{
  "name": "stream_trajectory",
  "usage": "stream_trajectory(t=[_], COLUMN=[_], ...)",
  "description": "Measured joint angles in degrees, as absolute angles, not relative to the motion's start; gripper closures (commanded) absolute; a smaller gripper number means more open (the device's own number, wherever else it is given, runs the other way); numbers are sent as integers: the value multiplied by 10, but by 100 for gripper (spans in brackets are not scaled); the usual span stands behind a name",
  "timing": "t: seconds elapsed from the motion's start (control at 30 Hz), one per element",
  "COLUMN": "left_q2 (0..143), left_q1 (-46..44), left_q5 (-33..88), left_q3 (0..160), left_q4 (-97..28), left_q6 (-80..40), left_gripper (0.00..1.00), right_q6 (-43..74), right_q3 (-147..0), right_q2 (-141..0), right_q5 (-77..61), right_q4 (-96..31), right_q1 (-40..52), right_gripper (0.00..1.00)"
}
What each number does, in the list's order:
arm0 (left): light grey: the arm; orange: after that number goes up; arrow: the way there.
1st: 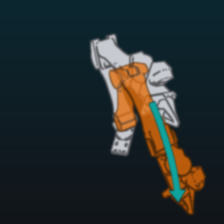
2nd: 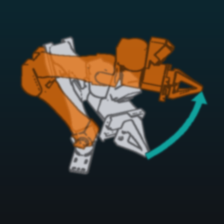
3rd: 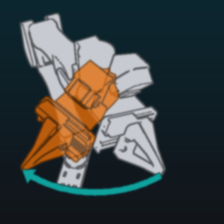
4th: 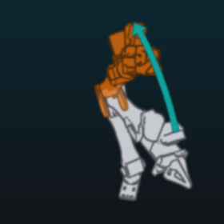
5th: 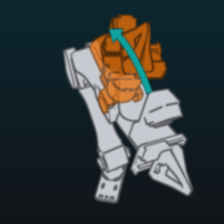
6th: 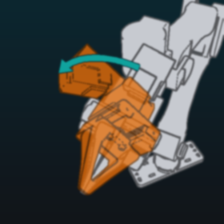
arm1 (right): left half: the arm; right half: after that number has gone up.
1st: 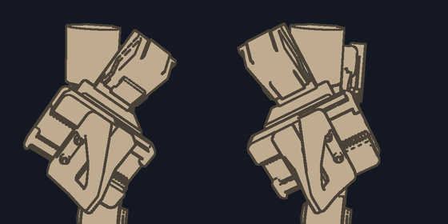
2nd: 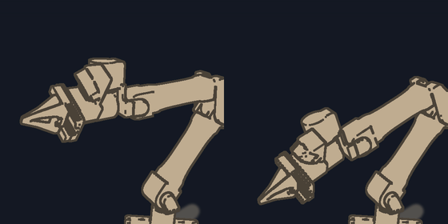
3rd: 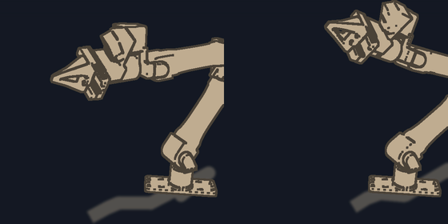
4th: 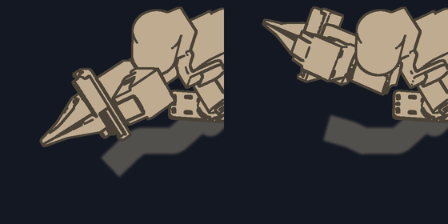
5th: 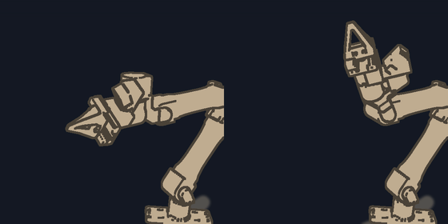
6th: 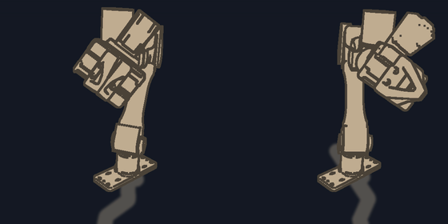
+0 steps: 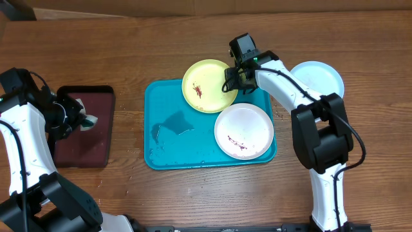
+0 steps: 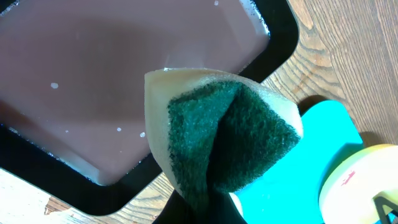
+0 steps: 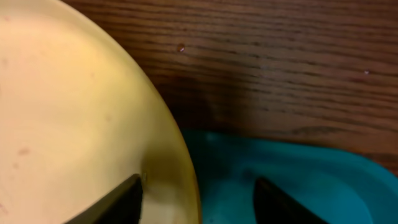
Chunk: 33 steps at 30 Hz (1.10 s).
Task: Clean dirty plates on tray and stack at the side
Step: 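Move the right gripper back to the yellow plate rim and grip it, then bring the sponge with the left gripper onto the yellow plate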
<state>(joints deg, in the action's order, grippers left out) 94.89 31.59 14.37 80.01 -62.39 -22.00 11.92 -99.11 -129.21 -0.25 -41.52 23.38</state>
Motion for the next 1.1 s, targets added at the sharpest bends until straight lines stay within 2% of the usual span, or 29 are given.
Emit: stream_trajectory(t=[0.07, 0.33, 0.37, 0.7, 1.1], left_q2=[949, 949, 949, 949, 949], left_q1=[316, 316, 316, 302, 162], left_q5=[144, 144, 144, 229, 239], left_q3=[800, 800, 800, 800, 800], left_q4=[-624, -625, -624, -608, -595], left_q6=[-220, -220, -220, -159, -154], left_gripper=[96, 96, 96, 96, 96], right_q6=[121, 121, 121, 162, 290], right_q3=[-991, -991, -991, -990, -990], right_q2=[-1293, -1293, -1293, -1293, -1293], right_q5=[-10, -51, -58, -149, -198], right_q4=[-411, -413, -414, -436, -504], right_q1=[234, 234, 234, 254, 325], right_gripper=[57, 92, 94, 96, 96])
